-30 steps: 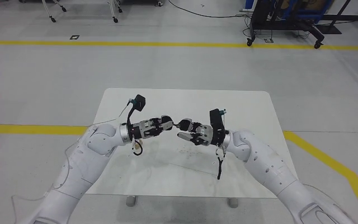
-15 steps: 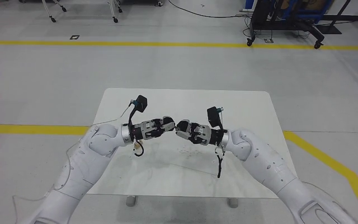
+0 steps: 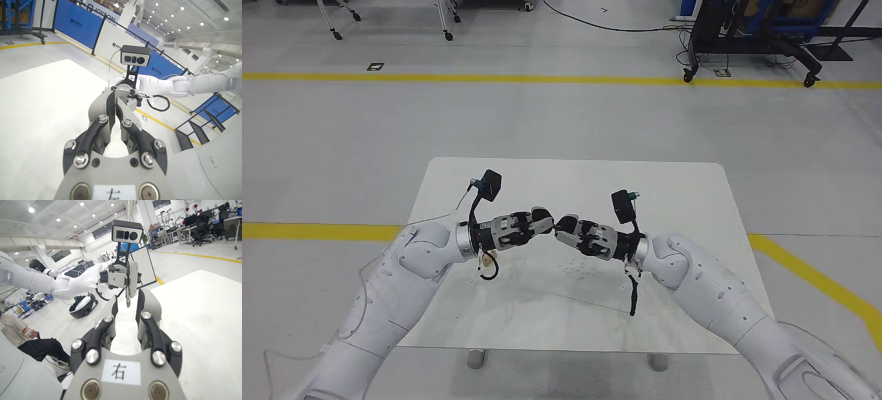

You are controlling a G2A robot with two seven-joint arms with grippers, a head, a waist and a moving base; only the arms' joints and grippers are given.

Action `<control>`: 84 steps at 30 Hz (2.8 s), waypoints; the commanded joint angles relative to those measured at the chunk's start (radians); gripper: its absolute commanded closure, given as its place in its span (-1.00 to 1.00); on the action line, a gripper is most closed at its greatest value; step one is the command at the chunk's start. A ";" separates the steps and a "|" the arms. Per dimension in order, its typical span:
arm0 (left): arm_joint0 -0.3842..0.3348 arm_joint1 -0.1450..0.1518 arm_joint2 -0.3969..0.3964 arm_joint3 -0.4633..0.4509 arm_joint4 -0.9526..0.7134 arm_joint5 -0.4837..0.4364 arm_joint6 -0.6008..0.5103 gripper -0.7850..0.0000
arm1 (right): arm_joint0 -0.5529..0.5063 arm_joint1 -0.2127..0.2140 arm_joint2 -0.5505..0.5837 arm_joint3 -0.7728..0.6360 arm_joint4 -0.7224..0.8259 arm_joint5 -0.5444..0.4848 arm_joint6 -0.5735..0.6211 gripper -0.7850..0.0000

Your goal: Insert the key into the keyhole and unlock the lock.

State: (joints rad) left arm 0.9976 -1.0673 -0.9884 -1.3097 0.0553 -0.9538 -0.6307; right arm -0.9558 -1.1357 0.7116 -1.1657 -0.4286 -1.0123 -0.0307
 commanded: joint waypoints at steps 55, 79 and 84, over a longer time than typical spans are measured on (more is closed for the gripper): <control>0.270 0.085 -0.274 -0.310 0.825 0.493 -0.104 -1.00 | 0.000 0.084 0.001 -0.008 -0.013 0.000 -0.152 1.00; 0.102 0.042 -0.085 -0.132 0.849 0.643 -0.322 0.11 | 0.000 0.084 0.001 -0.008 -0.013 0.000 -0.152 1.00; 0.108 0.042 -0.081 -0.137 0.850 0.651 -0.336 0.18 | 0.000 0.084 0.001 -0.008 -0.013 0.000 -0.152 1.00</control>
State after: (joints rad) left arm 1.1027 -1.0261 -1.0689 -1.4440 0.9056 -0.3053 -0.9602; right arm -0.9553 -1.0518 0.7124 -1.1738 -0.4412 -1.0123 -0.1824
